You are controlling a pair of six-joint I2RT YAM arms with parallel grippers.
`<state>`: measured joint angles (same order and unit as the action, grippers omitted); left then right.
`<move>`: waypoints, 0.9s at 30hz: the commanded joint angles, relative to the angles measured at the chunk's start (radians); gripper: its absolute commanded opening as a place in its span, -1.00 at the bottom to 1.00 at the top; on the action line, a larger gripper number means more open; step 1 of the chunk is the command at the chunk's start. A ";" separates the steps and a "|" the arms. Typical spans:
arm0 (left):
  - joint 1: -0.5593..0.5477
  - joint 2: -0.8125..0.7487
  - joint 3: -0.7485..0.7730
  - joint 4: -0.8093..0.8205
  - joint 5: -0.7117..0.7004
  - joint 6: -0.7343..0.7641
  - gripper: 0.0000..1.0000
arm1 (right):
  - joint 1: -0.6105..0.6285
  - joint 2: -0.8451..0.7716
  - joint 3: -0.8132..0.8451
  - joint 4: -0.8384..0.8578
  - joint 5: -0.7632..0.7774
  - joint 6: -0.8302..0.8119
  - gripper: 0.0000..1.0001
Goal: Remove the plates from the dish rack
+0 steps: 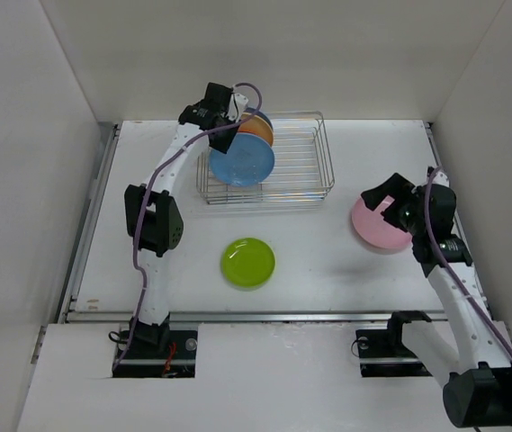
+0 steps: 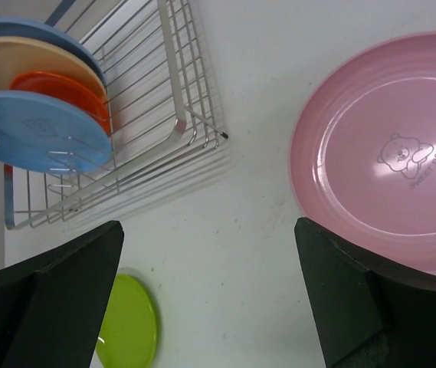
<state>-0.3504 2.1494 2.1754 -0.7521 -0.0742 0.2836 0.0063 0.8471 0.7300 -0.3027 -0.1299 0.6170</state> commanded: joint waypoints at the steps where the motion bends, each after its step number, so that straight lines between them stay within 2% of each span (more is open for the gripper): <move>1: 0.001 -0.033 0.017 -0.001 -0.006 0.019 -0.42 | 0.032 0.003 0.052 0.059 0.067 -0.019 0.99; 5: -0.008 -0.033 0.017 -0.010 0.007 0.019 -0.58 | 0.067 0.026 0.052 0.059 0.078 -0.019 0.99; 6: -0.009 -0.033 0.008 -0.010 0.007 0.019 -0.78 | 0.067 0.026 0.052 0.059 0.078 -0.019 0.99; 8: -0.009 -0.033 0.007 -0.010 0.007 0.008 -0.99 | 0.090 0.026 0.063 0.059 0.087 -0.019 0.99; 21: -0.009 -0.235 -0.002 0.010 0.017 -0.032 -1.00 | 0.198 0.044 0.117 0.037 0.133 -0.046 0.99; 27: -0.009 -0.330 -0.002 -0.015 0.181 -0.129 -1.00 | 0.270 0.108 0.178 0.028 0.110 -0.117 0.99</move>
<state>-0.3534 1.9324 2.1670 -0.7639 -0.0193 0.2317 0.2462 0.9283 0.8398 -0.3042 -0.0113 0.5575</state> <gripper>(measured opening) 0.036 0.993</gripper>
